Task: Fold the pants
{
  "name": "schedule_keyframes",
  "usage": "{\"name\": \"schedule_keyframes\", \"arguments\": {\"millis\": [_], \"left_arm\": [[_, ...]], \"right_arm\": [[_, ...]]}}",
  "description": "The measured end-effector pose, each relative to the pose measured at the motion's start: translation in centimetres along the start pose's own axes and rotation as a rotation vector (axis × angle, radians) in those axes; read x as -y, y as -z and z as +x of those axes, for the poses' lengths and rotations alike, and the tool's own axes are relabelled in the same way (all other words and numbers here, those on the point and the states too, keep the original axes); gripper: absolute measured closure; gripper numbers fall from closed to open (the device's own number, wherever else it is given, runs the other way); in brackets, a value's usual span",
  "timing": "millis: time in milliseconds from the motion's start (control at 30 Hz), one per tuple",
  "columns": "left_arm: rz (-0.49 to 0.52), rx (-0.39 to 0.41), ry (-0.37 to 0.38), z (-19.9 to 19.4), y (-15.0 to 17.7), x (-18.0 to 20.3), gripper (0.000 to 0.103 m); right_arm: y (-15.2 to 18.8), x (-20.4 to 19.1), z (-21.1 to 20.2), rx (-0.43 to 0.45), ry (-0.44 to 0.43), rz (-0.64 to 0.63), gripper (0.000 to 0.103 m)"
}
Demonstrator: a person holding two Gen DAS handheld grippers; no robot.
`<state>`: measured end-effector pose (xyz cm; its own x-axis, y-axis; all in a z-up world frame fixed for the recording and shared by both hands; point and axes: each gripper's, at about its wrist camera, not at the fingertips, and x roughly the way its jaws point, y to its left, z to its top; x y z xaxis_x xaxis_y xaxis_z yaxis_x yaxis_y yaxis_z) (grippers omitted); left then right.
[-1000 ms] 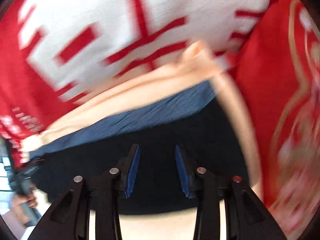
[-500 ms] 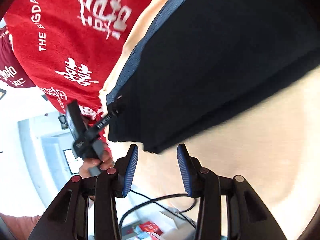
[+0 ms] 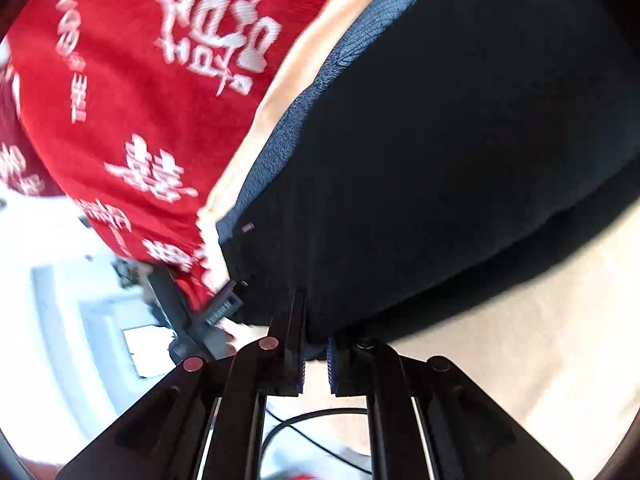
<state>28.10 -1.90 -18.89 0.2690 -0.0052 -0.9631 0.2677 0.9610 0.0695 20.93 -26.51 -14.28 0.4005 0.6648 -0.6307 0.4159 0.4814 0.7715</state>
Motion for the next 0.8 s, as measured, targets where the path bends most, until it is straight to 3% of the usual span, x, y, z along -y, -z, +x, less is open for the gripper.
{"name": "schedule_keyframes", "arguments": {"millis": [100, 167, 233, 300, 400, 533, 633, 667, 733, 767, 800], "left_arm": [[0.022, 0.018, -0.001, 0.3, 0.3, -0.6, 0.0], [0.025, 0.016, -0.014, 0.2, 0.3, -0.7, 0.0], [0.012, -0.004, -0.024, 0.0, 0.5, -0.4, 0.0], [0.005, -0.034, -0.027, -0.6, 0.2, 0.1, 0.0], [0.027, 0.004, 0.049, -3.2, 0.3, 3.0, 0.0], [0.065, 0.033, 0.199, -4.4, -0.3, 9.5, 0.0], [0.107, 0.014, 0.223, -3.0, -0.4, 14.2, 0.0], [0.137, 0.0, 0.2, -2.2, 0.2, 15.6, 0.0], [0.159, -0.029, 0.169, -0.8, 2.1, 16.3, 0.0], [0.116, 0.0, 0.192, -1.0, 2.6, 15.5, 0.0], [0.087, -0.032, 0.211, -0.9, 2.8, 14.8, 0.0]], "right_arm": [[1.4, 2.5, 1.3, -0.026, 0.102, 0.017, 0.095], [1.7, 3.1, 0.9, -0.003, 0.063, 0.043, 0.095], [2.0, 2.6, -0.2, -0.014, 0.099, 0.018, 0.091], [2.4, 2.5, -1.7, -0.057, 0.18, -0.021, 0.07], [1.8, 1.4, -6.3, 0.012, 0.3, -0.147, 0.069], [-2.2, 0.2, -9.3, 0.121, 0.447, -0.283, 0.069], [-4.6, 0.4, -8.0, 0.103, 0.561, -0.373, 0.07], [-4.6, 1.7, -7.6, 0.069, 0.622, -0.394, 0.075], [-3.9, 2.9, -8.7, 0.093, 0.564, -0.405, 0.077], [-3.7, 3.3, -9.3, 0.081, 0.554, -0.385, 0.079], [-3.7, 3.6, -9.9, 0.066, 0.541, -0.353, 0.079]]}}
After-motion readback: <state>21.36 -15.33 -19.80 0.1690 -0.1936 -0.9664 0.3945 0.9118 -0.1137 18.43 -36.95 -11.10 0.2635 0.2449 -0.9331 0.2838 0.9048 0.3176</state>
